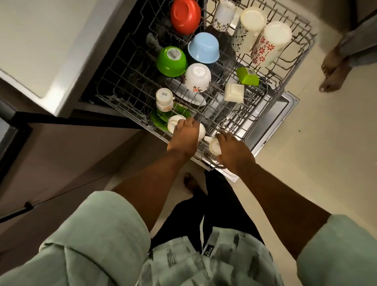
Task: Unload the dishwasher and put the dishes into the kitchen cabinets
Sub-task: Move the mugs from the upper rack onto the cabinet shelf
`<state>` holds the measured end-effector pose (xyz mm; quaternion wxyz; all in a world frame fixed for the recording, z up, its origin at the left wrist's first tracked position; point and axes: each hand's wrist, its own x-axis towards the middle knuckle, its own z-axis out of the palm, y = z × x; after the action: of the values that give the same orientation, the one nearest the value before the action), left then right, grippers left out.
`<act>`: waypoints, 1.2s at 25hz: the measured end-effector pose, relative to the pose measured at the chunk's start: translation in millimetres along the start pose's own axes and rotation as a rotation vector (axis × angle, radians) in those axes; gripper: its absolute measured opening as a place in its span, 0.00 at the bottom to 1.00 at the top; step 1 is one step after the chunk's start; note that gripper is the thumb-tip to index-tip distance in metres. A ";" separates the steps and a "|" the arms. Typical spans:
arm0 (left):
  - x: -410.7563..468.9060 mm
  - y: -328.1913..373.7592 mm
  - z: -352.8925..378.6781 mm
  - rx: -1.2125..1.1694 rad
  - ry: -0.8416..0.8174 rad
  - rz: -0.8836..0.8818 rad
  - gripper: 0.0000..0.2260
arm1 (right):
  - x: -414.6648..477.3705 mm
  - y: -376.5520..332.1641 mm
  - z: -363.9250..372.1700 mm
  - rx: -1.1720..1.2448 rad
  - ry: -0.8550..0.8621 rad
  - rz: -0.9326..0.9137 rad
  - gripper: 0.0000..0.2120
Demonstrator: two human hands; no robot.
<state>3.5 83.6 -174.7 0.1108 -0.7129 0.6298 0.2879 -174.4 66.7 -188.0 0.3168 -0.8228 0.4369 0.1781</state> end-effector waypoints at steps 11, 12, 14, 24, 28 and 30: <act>-132.4 -19.0 -61.8 -0.129 0.214 -0.073 0.23 | -80.2 -75.6 -41.4 0.261 0.208 0.003 0.33; -154.1 -21.5 -62.5 -0.128 0.255 -0.096 0.23 | -92.1 -85.5 -41.4 0.277 0.243 -0.011 0.33; -191.7 -29.1 -58.6 -0.100 0.338 -0.113 0.23 | -110.5 -102.8 -39.8 0.292 0.290 -0.045 0.32; -375.4 -90.4 -33.7 -0.334 0.758 -0.364 0.23 | -168.0 -249.5 -28.8 0.314 0.311 -0.473 0.27; -439.9 -124.2 -49.2 -0.455 0.879 -0.466 0.23 | -186.1 -328.0 -34.7 0.362 0.340 -0.642 0.24; -462.2 -137.8 -60.8 -0.458 0.912 -0.481 0.22 | -191.3 -360.9 -41.0 0.391 0.348 -0.704 0.23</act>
<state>133.7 462.6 100.5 -0.2675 -0.8944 0.3553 0.0465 20.3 305.6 83.2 0.4297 -0.8638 0.2024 -0.1681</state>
